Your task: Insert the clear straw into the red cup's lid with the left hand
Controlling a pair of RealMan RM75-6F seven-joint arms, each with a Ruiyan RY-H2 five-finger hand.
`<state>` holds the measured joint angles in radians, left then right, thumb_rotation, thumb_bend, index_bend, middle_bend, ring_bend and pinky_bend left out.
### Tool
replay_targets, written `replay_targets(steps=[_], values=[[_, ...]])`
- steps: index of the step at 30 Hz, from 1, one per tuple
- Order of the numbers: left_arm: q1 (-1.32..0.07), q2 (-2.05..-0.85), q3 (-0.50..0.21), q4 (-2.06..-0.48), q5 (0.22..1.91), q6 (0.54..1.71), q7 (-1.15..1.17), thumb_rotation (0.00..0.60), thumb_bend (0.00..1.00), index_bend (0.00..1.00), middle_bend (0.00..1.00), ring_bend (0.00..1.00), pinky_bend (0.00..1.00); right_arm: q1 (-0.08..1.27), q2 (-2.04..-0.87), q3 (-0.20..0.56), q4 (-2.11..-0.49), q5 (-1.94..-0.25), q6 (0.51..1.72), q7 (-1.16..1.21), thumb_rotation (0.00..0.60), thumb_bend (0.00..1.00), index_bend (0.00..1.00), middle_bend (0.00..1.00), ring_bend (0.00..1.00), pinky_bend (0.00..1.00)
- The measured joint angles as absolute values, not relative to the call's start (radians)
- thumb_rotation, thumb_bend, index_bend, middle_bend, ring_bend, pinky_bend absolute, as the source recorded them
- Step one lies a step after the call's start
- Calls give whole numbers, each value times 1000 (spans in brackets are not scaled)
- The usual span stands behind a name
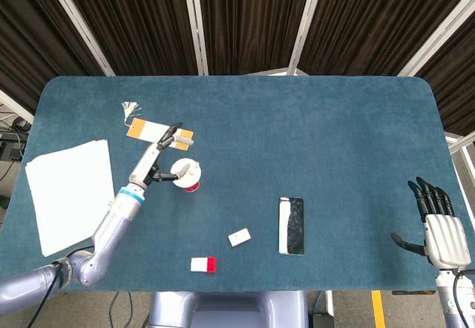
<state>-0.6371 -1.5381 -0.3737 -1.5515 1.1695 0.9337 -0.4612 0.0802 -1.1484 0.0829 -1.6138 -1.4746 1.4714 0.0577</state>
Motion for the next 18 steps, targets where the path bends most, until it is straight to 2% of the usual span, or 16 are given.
replay_targets(steps=[4, 9, 13, 18], values=[[-612, -1486, -336, -1588, 1235, 1029, -253, 600, 322, 278, 0, 0, 0, 81, -1147, 81, -1613, -1473, 1466, 47, 600, 120, 0, 0, 0, 0], [-554, -1384, -266, -1674, 1282, 1131, 42, 600, 255, 194, 0, 0, 0, 82, -1146, 77, -1613, -1471, 1460, 13, 600, 117, 0, 0, 0, 0], [-423, -1231, -150, -1799, 1310, 1277, 296, 600, 251, 171, 0, 0, 0, 84, -1146, 72, -1612, -1472, 1456, -38, 600, 115, 0, 0, 0, 0], [-285, -1127, -40, -1870, 1346, 1416, 370, 600, 252, 165, 0, 0, 0, 85, -1149, 71, -1612, -1474, 1459, -58, 600, 115, 0, 0, 0, 0]])
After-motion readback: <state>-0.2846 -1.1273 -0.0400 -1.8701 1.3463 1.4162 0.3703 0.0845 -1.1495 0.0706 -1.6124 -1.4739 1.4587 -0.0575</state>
